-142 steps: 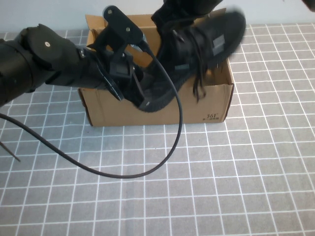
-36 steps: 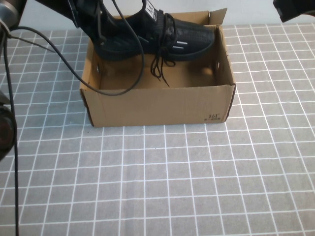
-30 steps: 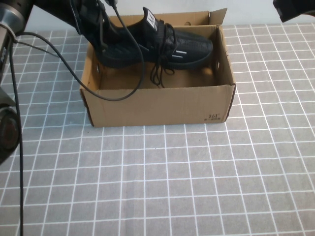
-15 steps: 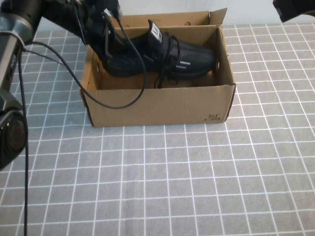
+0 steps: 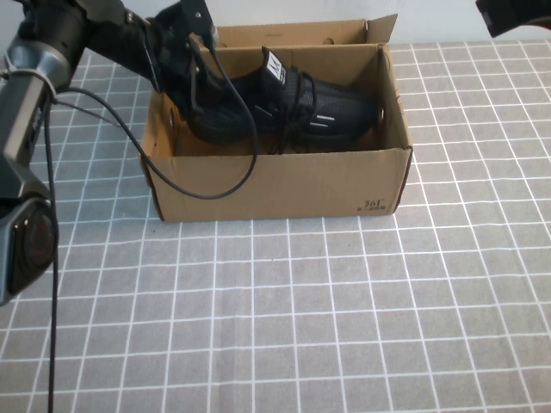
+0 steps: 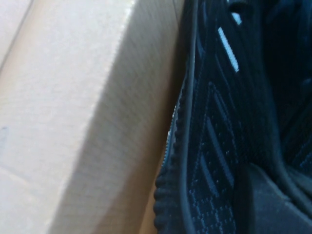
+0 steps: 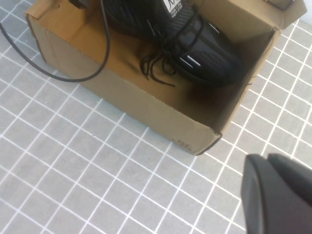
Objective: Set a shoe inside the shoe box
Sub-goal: Place the shoe in the shoe box
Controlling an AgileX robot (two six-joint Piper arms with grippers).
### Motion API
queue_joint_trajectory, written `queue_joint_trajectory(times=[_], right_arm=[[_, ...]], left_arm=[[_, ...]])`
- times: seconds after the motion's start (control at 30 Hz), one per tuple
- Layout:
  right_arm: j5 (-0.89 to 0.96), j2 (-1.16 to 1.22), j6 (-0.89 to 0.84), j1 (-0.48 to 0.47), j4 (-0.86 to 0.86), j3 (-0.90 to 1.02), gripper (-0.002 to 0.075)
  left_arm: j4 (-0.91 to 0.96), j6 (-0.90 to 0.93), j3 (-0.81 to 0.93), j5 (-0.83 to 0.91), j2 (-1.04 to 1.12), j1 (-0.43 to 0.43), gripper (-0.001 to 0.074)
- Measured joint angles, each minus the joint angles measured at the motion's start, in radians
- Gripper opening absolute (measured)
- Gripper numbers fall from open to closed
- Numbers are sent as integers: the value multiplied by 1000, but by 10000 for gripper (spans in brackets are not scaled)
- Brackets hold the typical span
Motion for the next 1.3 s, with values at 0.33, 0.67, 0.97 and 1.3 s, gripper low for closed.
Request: queue_joint_trajectory(times=[0.33, 0.67, 0.97, 1.3], right_arm=[[0, 0, 0, -2, 42, 0, -16], [0, 0, 0, -2, 79, 0, -16], [0, 0, 0, -2, 105, 6, -16], [-2, 0, 0, -2, 117, 108, -16]], left_arm=[[-10, 29, 0, -23, 38, 0, 49], [-11, 49, 0, -38, 42, 0, 49], [-21, 52, 0, -76, 72, 0, 48], [-24, 18, 2, -79, 72, 0, 48]])
